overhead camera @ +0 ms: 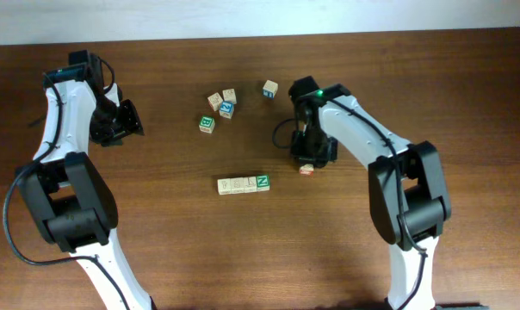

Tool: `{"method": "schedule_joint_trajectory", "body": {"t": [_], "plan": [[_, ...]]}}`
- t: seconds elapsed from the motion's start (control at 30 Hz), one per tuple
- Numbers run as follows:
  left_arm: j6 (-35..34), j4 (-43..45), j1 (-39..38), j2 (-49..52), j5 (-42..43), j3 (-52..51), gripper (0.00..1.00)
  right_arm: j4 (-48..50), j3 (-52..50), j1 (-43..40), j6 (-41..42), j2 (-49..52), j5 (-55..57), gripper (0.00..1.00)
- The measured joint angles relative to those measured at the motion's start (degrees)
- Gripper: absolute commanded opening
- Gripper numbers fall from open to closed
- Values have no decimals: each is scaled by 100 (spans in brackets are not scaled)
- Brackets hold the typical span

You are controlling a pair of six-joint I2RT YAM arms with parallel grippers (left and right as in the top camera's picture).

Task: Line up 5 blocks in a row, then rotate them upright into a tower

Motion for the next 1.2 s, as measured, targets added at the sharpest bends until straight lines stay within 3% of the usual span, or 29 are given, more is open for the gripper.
{"method": "schedule_joint_trajectory", "body": {"t": [0.17, 0.2, 0.3, 0.53, 0.57, 0.63, 0.67, 0.83, 1.2], "plan": [[2, 0, 0, 0, 0, 0, 52, 4, -4, 575, -39, 0, -299, 21], [2, 0, 0, 0, 0, 0, 52, 2, -7, 636, -39, 0, -319, 25], [2, 0, 0, 0, 0, 0, 52, 2, -11, 702, -37, 2, -363, 49], [2, 4, 0, 0, -13, 0, 52, -496, 267, 702, -199, 9, -358, 50], [2, 4, 0, 0, -20, 0, 52, -647, 461, 702, -238, 0, -341, 50], [2, 0, 0, 0, -22, 0, 51, -909, 804, 638, -275, -98, -210, 15], [2, 0, 0, 0, -37, 0, 51, -1023, 848, 553, -293, -162, -146, 10], [0, 22, 0, 0, -151, 0, 50, -717, 225, 164, -291, -173, 33, 9], [0, 133, 0, 0, -173, 0, 51, 566, -756, 422, -640, -179, -254, 9]]}}
